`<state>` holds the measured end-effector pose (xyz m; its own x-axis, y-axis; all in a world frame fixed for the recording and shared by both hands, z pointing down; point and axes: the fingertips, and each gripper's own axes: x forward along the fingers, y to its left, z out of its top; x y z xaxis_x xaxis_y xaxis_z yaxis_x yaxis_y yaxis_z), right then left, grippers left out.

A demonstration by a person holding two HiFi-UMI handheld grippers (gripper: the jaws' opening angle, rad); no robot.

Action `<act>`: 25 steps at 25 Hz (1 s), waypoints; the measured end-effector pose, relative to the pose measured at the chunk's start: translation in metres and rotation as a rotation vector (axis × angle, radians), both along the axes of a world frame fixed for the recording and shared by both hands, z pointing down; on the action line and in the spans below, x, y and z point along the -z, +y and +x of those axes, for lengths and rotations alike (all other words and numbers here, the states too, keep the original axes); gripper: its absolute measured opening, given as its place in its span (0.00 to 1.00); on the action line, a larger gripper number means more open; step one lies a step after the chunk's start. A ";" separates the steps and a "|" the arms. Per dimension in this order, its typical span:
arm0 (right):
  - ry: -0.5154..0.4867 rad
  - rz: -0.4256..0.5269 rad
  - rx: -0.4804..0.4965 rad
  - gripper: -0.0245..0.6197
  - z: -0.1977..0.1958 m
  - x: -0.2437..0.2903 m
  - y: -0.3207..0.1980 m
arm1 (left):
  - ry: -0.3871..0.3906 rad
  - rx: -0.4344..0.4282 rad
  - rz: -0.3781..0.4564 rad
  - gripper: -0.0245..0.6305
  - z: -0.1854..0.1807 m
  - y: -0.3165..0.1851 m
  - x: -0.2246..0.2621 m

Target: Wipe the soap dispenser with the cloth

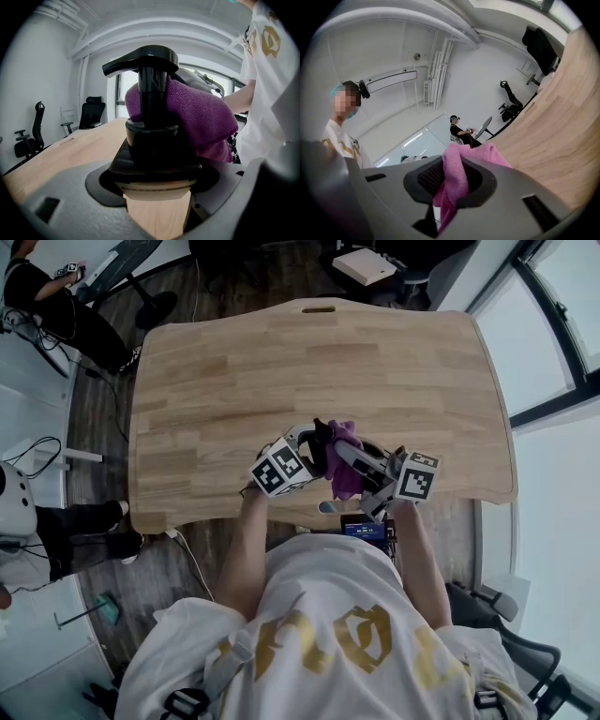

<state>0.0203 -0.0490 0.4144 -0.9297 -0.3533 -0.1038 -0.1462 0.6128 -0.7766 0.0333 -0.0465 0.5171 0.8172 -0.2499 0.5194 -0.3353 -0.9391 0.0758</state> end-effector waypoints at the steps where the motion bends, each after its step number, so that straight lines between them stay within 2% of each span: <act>1: -0.015 -0.007 -0.001 0.12 0.000 0.001 -0.001 | 0.002 -0.003 0.002 0.58 0.000 0.000 0.001; 9: -0.007 -0.024 0.032 0.12 -0.001 -0.001 -0.004 | -0.022 -0.027 0.008 0.58 -0.004 0.003 -0.002; 14: 0.000 -0.054 0.109 0.12 0.001 -0.005 -0.003 | -0.059 -0.064 0.019 0.58 -0.002 0.009 -0.006; 19: -0.036 -0.069 0.160 0.12 0.003 -0.001 -0.003 | -0.076 -0.106 0.052 0.58 -0.001 0.010 -0.001; 23: -0.063 -0.065 0.107 0.12 0.010 0.001 -0.010 | -0.096 -0.135 0.063 0.58 0.002 0.012 0.000; 25: -0.097 -0.084 0.061 0.12 0.016 0.002 -0.020 | -0.132 -0.183 0.087 0.58 0.009 0.018 0.000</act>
<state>0.0364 -0.0691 0.4119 -0.9366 -0.3080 -0.1671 -0.0323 0.5506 -0.8342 0.0421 -0.0289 0.5170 0.7794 -0.1524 0.6077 -0.1608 -0.9861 -0.0410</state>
